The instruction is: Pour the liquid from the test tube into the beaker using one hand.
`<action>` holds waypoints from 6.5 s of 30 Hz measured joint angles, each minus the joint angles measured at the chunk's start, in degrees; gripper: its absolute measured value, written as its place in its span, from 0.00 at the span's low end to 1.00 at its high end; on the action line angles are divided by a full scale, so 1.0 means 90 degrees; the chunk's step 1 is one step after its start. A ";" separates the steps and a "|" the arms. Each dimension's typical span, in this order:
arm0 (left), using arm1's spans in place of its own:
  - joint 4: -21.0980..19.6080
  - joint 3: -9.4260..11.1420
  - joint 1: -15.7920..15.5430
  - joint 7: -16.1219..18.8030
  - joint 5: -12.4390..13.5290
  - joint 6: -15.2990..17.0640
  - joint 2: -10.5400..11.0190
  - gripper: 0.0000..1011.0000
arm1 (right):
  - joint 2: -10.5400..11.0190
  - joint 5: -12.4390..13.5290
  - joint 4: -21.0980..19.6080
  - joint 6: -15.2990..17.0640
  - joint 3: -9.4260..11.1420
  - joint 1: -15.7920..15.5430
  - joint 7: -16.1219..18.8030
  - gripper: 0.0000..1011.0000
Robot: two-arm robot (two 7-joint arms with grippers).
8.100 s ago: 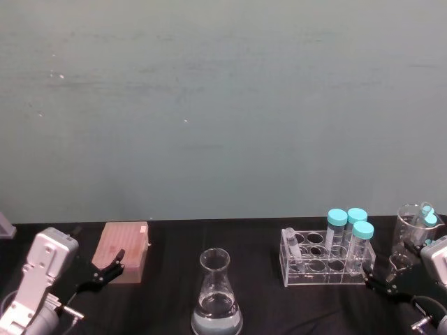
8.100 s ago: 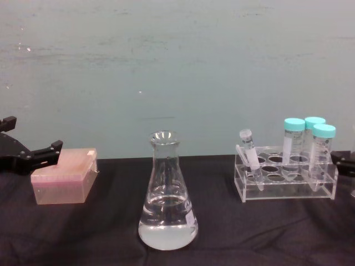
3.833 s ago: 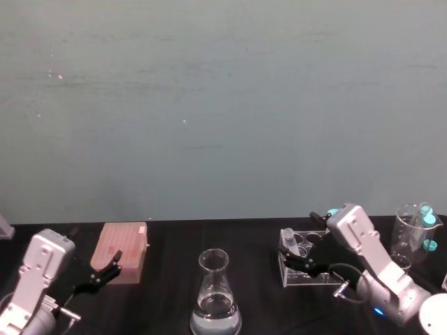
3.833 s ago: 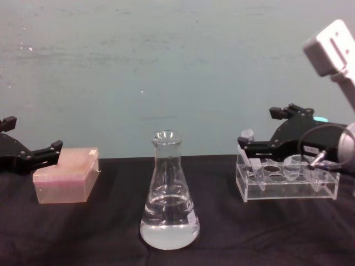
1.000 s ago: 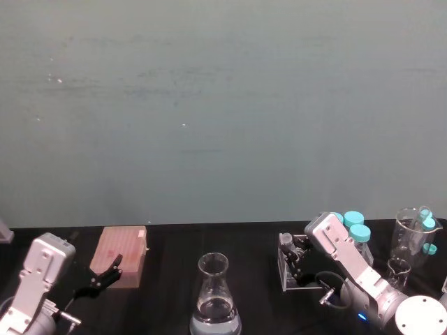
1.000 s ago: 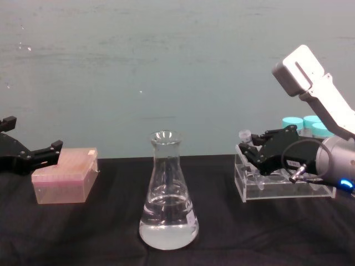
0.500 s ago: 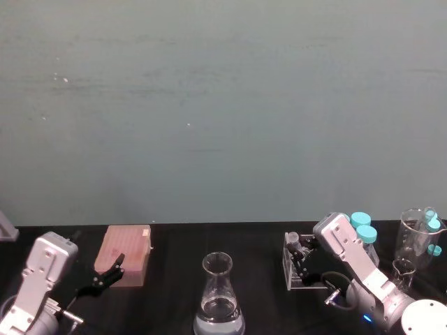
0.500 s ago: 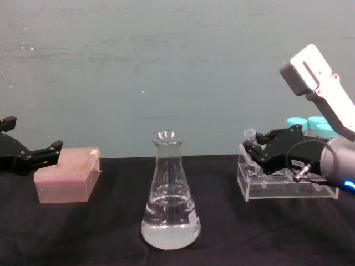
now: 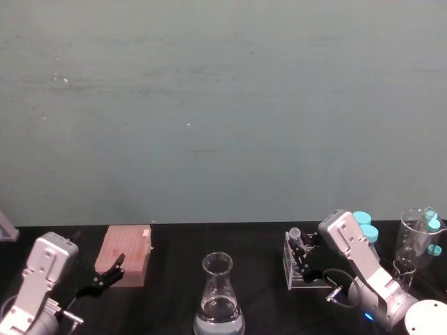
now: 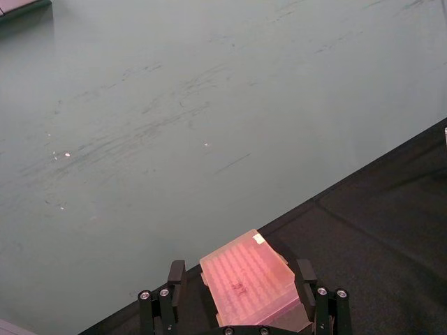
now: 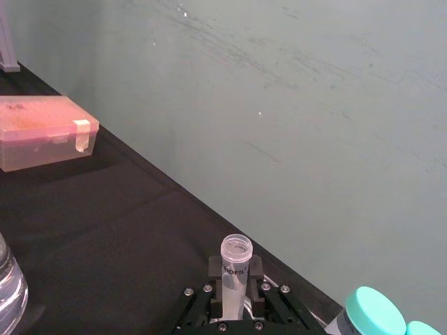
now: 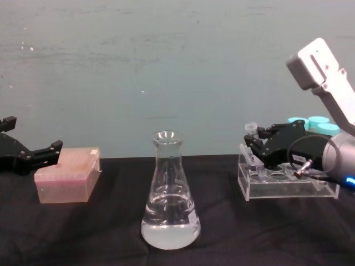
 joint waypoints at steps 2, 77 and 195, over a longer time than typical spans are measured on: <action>0.0000 0.0000 0.0000 0.0000 0.0000 0.0000 0.0000 0.99 | -0.0007 -0.0003 -0.0020 -0.0001 0.0024 -0.0010 0.0024 0.21; 0.0000 0.0000 0.0000 0.0000 0.0000 0.0000 0.0000 0.99 | 0.0569 -0.3521 -0.1228 -0.1824 -0.1231 0.0306 -0.0706 0.21; 0.0000 0.0000 0.0000 0.0000 0.0000 0.0000 0.0000 0.99 | 0.1014 -0.6328 -0.0821 -0.1507 -0.2721 0.1080 -0.2782 0.21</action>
